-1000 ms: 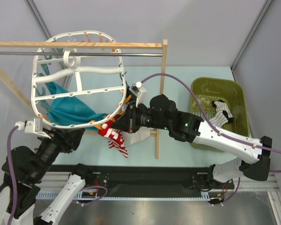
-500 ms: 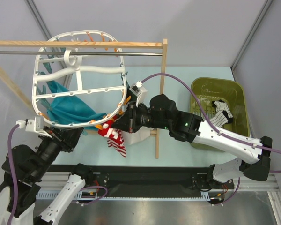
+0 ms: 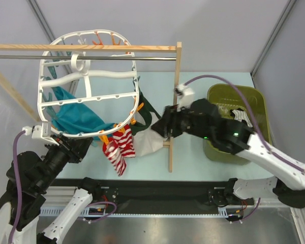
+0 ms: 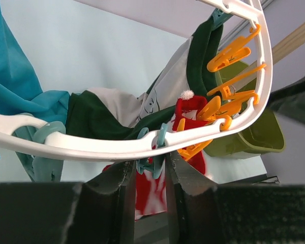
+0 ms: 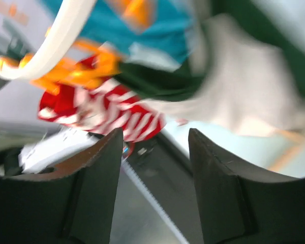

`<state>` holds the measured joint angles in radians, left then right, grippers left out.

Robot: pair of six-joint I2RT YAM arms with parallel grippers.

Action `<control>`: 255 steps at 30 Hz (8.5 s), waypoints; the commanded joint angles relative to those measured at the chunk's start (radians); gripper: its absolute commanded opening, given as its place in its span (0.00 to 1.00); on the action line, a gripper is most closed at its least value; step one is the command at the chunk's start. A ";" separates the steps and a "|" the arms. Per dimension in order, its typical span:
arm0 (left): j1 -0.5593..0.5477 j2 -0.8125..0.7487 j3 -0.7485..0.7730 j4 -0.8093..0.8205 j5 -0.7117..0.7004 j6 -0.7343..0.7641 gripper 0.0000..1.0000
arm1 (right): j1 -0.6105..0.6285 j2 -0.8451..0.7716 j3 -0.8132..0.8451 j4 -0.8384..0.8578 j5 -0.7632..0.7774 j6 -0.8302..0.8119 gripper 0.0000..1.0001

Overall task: Clip the socks to the hanger
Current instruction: Open the clamp at the hanger, then adjust the sock in the bin, then pick up the sock from the bin, then clamp the sock onto the hanger.

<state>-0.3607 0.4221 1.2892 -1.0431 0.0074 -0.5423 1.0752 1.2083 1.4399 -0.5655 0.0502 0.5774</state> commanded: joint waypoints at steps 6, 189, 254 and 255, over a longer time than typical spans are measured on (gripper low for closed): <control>-0.004 0.014 0.027 0.017 0.025 -0.019 0.00 | -0.516 -0.200 -0.031 -0.226 0.235 -0.188 0.53; -0.003 -0.008 -0.131 0.198 0.290 -0.077 0.00 | -1.232 0.539 -0.092 0.167 0.375 0.162 0.61; -0.004 0.001 -0.128 0.247 0.336 -0.219 0.00 | 0.079 -0.517 -0.589 0.244 -0.429 -0.238 0.00; -0.004 0.001 -0.128 0.249 0.341 -0.228 0.00 | 0.148 -0.491 -0.589 0.290 -0.423 -0.237 0.00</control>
<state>-0.3607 0.4080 1.1542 -0.8722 0.3172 -0.7177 1.1038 0.6773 0.8490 -0.4664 -0.3489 0.2993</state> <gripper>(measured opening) 0.271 0.033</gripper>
